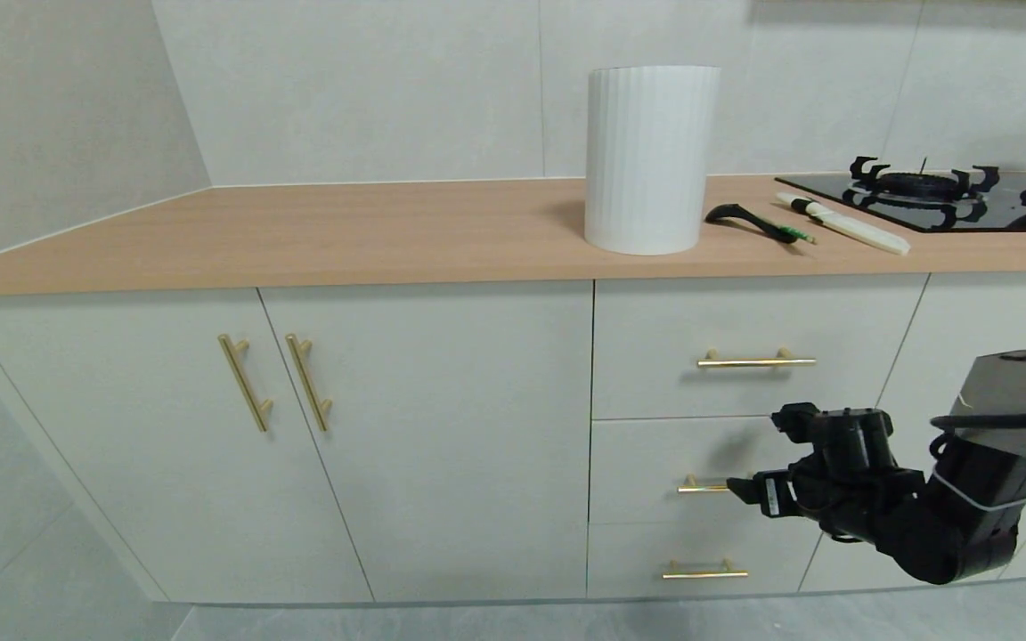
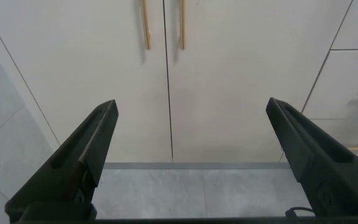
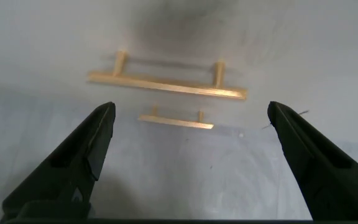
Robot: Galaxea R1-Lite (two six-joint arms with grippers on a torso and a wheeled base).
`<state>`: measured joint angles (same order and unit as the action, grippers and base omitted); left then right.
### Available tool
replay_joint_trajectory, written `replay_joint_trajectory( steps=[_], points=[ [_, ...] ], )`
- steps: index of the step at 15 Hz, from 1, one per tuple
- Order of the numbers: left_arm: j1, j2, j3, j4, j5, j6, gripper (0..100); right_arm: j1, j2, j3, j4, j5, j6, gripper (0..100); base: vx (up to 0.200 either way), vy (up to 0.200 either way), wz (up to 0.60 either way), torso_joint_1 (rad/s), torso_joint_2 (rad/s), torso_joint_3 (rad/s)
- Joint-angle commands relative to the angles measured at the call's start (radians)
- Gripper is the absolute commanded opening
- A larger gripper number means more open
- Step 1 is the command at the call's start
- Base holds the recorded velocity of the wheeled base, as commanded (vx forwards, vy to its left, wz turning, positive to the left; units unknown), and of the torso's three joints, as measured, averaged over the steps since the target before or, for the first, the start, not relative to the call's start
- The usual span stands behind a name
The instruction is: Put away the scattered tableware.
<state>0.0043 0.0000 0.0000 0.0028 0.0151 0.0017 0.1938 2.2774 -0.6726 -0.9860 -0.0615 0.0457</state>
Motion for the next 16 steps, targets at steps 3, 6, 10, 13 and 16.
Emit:
replay_joint_trajectory(
  steps=[3,6,10,13,16],
  points=[
    [0.000,0.000,0.000,0.000,0.000,0.000,100,0.004,0.112,-0.059,-0.022,-0.050,0.052,100,0.000,0.000,0.00,0.000,0.00,0.000],
    [0.000,0.000,0.000,-0.001,0.000,0.000,100,0.004,0.128,-0.090,-0.023,-0.054,0.089,100,0.000,0.000,0.00,0.000,0.00,0.000],
    [0.000,0.000,0.000,0.000,0.000,0.000,100,0.004,0.172,-0.133,-0.031,-0.103,0.100,100,0.000,0.000,0.00,0.000,0.00,0.000],
    [0.000,0.000,0.000,0.000,0.000,0.000,100,0.001,0.195,-0.151,-0.033,-0.104,0.100,100,0.000,0.000,0.00,0.000,0.00,0.000],
    [0.000,0.000,0.000,0.000,0.000,0.000,100,0.001,0.200,-0.162,-0.031,-0.106,0.103,100,0.000,0.000,0.00,0.000,0.00,0.000]
  ],
)
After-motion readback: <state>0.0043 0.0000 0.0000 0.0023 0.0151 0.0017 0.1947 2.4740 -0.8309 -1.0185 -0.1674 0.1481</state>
